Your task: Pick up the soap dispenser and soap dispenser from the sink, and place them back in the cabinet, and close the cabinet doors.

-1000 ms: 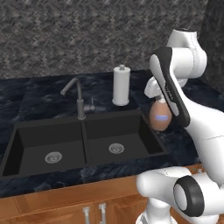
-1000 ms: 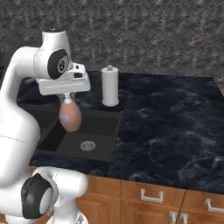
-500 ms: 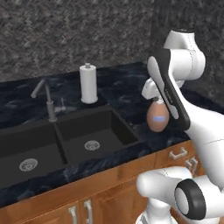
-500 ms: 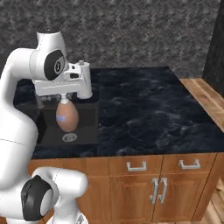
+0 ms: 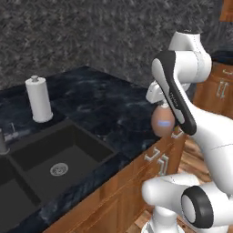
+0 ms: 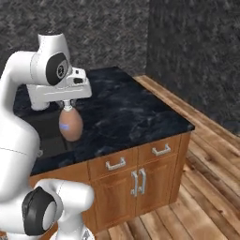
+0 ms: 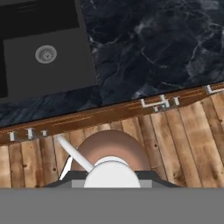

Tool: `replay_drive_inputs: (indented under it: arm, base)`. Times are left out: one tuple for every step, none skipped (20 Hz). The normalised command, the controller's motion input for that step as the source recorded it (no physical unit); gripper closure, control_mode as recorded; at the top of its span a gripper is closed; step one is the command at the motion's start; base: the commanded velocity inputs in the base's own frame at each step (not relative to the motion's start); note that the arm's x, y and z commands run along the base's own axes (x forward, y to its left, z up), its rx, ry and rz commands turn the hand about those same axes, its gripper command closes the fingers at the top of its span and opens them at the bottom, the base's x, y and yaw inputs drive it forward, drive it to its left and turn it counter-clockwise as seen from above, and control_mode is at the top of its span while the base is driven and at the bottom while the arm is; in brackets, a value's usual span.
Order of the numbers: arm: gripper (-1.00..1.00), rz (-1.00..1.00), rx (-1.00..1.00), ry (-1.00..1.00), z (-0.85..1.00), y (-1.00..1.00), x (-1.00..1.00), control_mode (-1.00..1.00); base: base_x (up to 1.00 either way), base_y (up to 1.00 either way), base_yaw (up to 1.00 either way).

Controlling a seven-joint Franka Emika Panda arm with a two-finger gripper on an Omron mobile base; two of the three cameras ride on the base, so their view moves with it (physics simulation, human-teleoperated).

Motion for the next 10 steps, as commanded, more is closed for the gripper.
replay_drive_inputs:
  arm:
    - [1.0, 0.0, 0.0, 0.0, 0.0, 0.0, 0.0, 1.0]
    - [1.0, 0.0, 0.0, 0.0, 0.0, 0.0, 0.0, 1.0]
    - [1.0, 0.0, 0.0, 0.0, 0.0, 0.0, 0.0, 1.0]
    - [1.0, 0.0, 0.0, 0.0, 0.0, 0.0, 0.0, 1.0]
    - [1.0, 0.0, 0.0, 0.0, 0.0, 0.0, 0.0, 1.0]
    - [1.0, 0.0, 0.0, 0.0, 0.0, 0.0, 0.0, 1.0]
    - [1.0, 0.0, 0.0, 0.0, 0.0, 0.0, 0.0, 1.0]
    - [1.0, 0.0, 0.0, 0.0, 0.0, 0.0, 0.0, 1.0]
    - [1.0, 0.0, 0.0, 0.0, 0.0, 0.0, 0.0, 1.0]
    - [1.0, 0.0, 0.0, 0.0, 0.0, 0.0, 0.0, 1.0]
  base:
    - [0.0, 0.18, -0.65]
    - [0.0, 0.14, -0.67]
    - [0.0, 0.21, -0.67]
    - [0.0, 0.25, -0.67]
    - [0.0, 0.22, -0.67]
    - [0.0, 0.24, -0.67]
    - [0.0, 0.31, -0.68]
    - [0.01, 0.36, -0.69]
    - [0.04, 0.34, -0.7]
    - [0.06, 0.28, -0.7]
